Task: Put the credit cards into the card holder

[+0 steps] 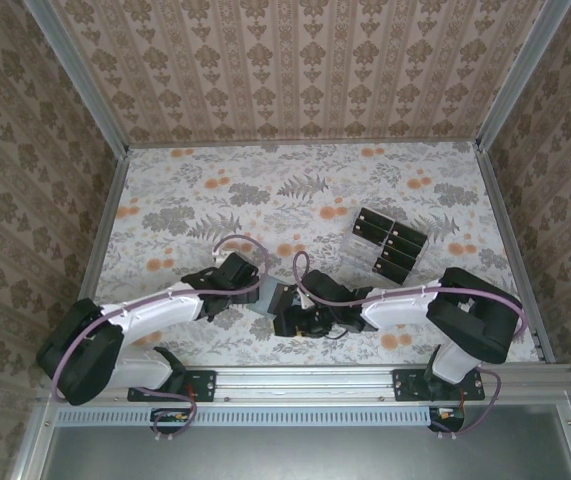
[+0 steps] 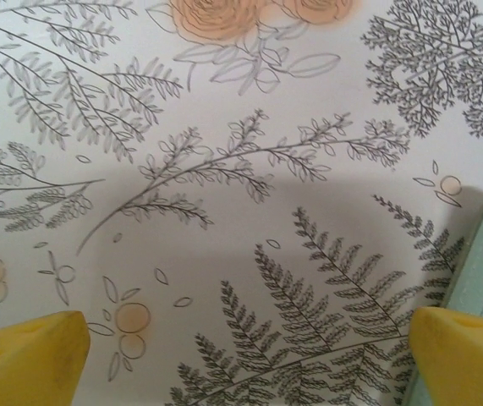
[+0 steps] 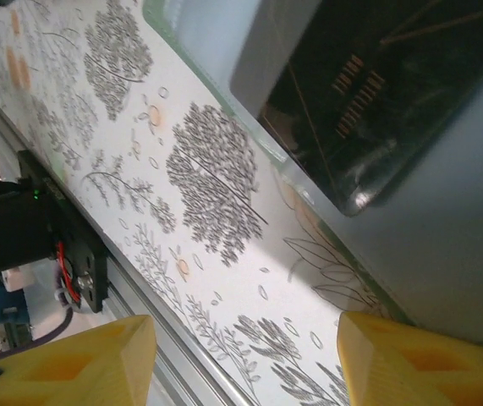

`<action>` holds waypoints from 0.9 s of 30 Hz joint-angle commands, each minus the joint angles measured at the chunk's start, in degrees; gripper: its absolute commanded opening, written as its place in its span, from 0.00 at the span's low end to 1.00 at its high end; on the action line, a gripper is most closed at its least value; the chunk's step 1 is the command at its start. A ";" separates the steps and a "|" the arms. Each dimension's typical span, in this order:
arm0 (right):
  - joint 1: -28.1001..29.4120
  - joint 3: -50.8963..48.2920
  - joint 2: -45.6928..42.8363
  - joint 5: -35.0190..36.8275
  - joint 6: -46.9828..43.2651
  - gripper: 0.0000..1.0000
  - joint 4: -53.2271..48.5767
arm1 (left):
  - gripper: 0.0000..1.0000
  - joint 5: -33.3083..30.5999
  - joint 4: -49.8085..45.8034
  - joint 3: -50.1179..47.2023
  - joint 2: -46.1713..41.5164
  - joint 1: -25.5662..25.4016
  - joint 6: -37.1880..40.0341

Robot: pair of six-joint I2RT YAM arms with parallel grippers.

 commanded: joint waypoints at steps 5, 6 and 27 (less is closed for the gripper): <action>-1.78 0.60 2.29 1.99 -1.66 0.58 -1.40 | 1.00 1.15 -1.66 0.63 -1.71 0.87 1.79; -2.40 0.49 2.04 2.06 -1.97 0.58 -1.79 | 1.00 1.30 -1.59 0.48 -1.80 0.93 1.63; -11.50 4.85 -15.42 4.68 -12.14 0.53 -23.27 | 1.00 2.48 0.64 -0.22 -1.64 -0.54 0.73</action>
